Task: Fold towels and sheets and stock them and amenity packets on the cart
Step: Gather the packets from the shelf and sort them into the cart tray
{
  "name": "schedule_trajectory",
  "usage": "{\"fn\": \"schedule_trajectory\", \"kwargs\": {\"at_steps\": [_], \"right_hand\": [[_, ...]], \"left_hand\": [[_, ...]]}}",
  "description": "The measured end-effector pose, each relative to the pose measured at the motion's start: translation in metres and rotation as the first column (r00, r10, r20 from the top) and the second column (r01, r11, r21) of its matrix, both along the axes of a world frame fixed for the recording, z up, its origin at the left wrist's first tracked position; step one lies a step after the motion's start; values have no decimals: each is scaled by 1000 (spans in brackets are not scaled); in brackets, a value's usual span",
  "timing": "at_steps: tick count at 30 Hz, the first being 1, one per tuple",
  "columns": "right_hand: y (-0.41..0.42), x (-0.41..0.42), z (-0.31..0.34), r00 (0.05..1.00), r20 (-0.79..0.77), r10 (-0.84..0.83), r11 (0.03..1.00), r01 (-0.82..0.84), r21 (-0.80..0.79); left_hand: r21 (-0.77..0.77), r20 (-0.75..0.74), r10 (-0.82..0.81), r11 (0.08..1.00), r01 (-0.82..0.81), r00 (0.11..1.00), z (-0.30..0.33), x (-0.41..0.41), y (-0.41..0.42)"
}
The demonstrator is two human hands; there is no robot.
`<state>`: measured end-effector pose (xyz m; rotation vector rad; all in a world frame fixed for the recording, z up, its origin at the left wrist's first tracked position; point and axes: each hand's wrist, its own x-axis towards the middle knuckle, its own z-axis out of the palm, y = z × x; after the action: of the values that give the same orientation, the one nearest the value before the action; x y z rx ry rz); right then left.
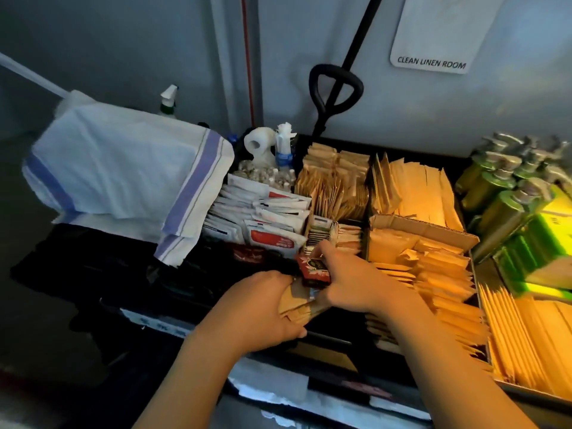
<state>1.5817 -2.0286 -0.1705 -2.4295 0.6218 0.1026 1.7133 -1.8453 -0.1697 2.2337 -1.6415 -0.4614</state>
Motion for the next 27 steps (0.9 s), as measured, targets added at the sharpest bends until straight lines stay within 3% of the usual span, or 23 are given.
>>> {"fn": "schedule_trajectory", "kwargs": {"at_steps": [8, 10, 14, 16, 20, 25, 27], "right_hand": [[20, 15, -7, 988, -153, -29, 988, 6, -153], [24, 22, -5, 988, -151, -38, 993, 21, -113], [35, 25, -12, 998, -61, -24, 998, 20, -66], [35, 17, -16, 998, 13, -55, 998, 55, -6], [38, 4, -16, 988, 115, -105, 993, 97, 75], [37, -18, -4, 981, 127, -144, 967, 167, -192], [32, -31, 3, 975, 139, -172, 952, 201, -230]], "left_hand": [[-134, 125, -48, 989, 65, 991, -14, 6, 5], [-242, 69, -9, 970, 25, 998, -20, 9, 0], [-534, -7, 106, 840, -93, 994, -27, 14, -2], [-520, -2, 63, 852, -55, 998, -28, 16, -2], [-341, 102, -89, 933, 119, 991, -30, 24, -6], [-284, 99, -74, 954, 99, 992, -32, 22, -14], [-285, 87, -81, 953, 103, 993, -33, 20, -16]]}}
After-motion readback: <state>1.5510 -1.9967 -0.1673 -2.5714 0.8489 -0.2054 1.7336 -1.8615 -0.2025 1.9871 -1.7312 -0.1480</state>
